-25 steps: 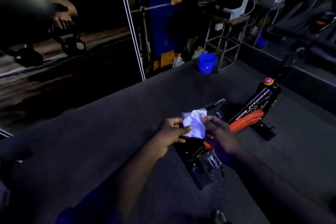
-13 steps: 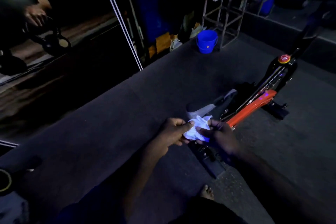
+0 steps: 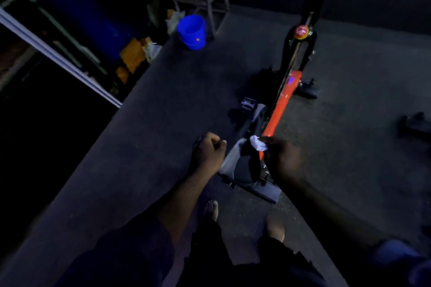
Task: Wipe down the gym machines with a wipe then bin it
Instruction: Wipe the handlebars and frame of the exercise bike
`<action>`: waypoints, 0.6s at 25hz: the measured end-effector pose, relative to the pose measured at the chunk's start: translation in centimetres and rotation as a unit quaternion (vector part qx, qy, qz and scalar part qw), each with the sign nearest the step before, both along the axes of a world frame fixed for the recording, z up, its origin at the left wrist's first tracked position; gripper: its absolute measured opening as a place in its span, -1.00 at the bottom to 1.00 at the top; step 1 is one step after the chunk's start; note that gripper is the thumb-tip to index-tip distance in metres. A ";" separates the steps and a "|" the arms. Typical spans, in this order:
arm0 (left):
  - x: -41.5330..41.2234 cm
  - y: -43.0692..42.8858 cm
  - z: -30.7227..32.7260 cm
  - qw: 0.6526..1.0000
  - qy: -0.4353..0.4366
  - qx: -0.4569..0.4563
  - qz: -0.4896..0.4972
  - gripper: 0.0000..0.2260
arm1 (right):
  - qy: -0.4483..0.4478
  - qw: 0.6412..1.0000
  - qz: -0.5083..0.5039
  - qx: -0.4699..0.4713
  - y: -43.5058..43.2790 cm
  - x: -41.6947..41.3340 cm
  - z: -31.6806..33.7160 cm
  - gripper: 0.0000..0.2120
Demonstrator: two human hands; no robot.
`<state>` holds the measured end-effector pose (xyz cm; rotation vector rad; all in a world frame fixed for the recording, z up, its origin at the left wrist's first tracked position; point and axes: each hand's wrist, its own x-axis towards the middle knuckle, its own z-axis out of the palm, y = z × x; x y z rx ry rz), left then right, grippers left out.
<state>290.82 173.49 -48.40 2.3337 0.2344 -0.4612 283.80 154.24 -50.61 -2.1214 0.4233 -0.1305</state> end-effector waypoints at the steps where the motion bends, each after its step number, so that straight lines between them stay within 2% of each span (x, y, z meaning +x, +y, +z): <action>1: 1.1 0.0 -1.1 0.999 0.012 0.017 -0.041 -0.77 | 0.023 0.999 0.021 -0.020 1.2 -0.4 -0.9 -0.90; 3: 3.1 -0.2 -3.6 0.992 0.025 0.028 -0.118 -0.70 | 0.077 0.994 0.057 -0.049 3.2 -1.8 -3.5 -0.86; 5: 4.1 -0.9 -5.7 0.985 0.028 0.015 -0.172 -0.66 | 0.038 0.996 0.036 -0.068 5.3 -3.7 -6.3 -0.60; 7: 4.4 -1.3 -7.0 0.978 0.006 0.020 -0.207 -0.62 | 0.021 0.985 0.035 -0.169 7.7 -4.3 -6.7 -0.47; 9: 4.5 -1.3 -7.2 0.973 -0.019 0.043 -0.226 -0.60 | 0.065 0.976 -0.007 -0.209 10.0 -4.0 -4.9 -0.40; 12: 4.4 -1.1 -6.9 0.972 -0.020 0.049 -0.230 -0.60 | 0.104 0.969 -0.043 -0.219 11.6 -4.4 -4.2 -0.38; 15: 4.5 -1.1 -7.0 0.972 -0.028 0.049 -0.227 -0.59 | 0.082 0.964 -0.094 -0.235 12.1 -3.2 -3.8 -0.46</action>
